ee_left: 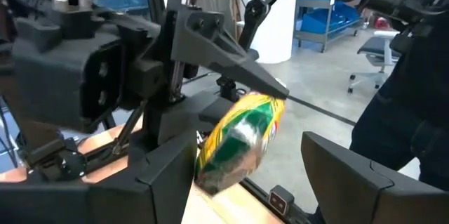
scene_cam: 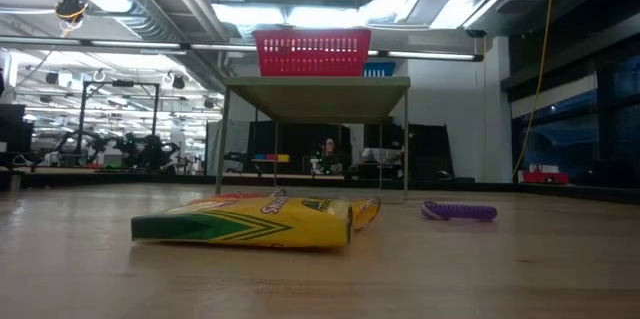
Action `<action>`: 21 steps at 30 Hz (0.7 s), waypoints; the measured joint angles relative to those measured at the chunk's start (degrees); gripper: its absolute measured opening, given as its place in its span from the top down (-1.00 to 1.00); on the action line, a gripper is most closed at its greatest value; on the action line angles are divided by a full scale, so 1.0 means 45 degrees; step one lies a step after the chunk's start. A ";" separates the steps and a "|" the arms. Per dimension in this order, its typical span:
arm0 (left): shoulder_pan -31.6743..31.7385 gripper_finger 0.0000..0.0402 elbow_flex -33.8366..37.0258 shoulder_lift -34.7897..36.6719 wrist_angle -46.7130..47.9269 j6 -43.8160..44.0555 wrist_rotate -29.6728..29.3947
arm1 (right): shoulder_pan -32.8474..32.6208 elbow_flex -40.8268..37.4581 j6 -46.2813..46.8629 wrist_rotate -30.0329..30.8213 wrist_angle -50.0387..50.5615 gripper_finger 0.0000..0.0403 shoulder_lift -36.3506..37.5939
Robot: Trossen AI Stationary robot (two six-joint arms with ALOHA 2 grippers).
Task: Pick & Place Office Desk Supplies
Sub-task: Put the yellow crayon box into the orange bin
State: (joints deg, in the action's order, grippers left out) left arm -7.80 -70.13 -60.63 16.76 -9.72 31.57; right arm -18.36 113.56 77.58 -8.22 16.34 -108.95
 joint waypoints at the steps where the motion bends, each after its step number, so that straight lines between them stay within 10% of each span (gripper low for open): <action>1: -0.0031 -0.25 -0.0005 -0.0024 -0.0064 0.0000 -0.0004 | 0.0033 0.0000 0.0000 -0.0009 -0.0005 0.38 0.0000; 10: -0.0203 -0.19 0.0000 -0.0272 -0.0316 -0.0228 -0.0005 | 0.0225 0.0000 -0.0038 -0.0085 -0.0015 0.38 0.0000; 21: -0.0203 0.33 0.0000 -0.0269 -0.0374 -0.0173 -0.0018 | 0.0225 0.0000 -0.0063 -0.0080 -0.0015 0.38 0.0000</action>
State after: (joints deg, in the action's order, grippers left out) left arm -8.71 -70.13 -61.84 15.08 -10.49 31.49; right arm -17.34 113.56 77.30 -8.58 16.27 -108.95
